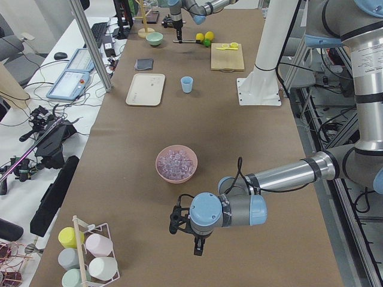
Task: Mash ice and strawberries in cup
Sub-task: 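Lower the muddler onto the table and open the right gripper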
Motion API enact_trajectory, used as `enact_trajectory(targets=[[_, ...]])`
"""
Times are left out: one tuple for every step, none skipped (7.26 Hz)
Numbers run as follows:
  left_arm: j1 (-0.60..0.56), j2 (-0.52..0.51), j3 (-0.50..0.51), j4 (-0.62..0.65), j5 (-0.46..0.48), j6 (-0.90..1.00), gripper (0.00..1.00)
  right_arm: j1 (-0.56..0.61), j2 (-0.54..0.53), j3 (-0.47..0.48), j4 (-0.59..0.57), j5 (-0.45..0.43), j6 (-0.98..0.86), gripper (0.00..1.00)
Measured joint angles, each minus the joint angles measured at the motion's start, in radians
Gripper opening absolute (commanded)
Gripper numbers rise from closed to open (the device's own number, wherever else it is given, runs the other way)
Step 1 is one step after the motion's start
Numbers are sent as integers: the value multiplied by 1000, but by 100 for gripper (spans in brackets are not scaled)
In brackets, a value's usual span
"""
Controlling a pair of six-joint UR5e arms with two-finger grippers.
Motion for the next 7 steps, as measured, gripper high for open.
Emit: enact_trajectory(targets=[[0,0,0,-1,0,0,99,-1,7,-22,1,6,-8,0],[0,0,0,-2,1,0,99,-11,10,-32,3,14,-3,0],[0,0,0,-8,1,0,99,-22,11,-43,5,19,10,0],[0,0,1,-18,2,0,99,-31,11,-60,7,20,17,0],[0,0,2,-24,2,0,99,-37,11,-72,7,20,20,0],[0,0,2,-27,2,0,99,-41,11,-82,8,20,21,0],[0,0,2,-29,2,0,99,-45,11,-89,8,19,22,0]])
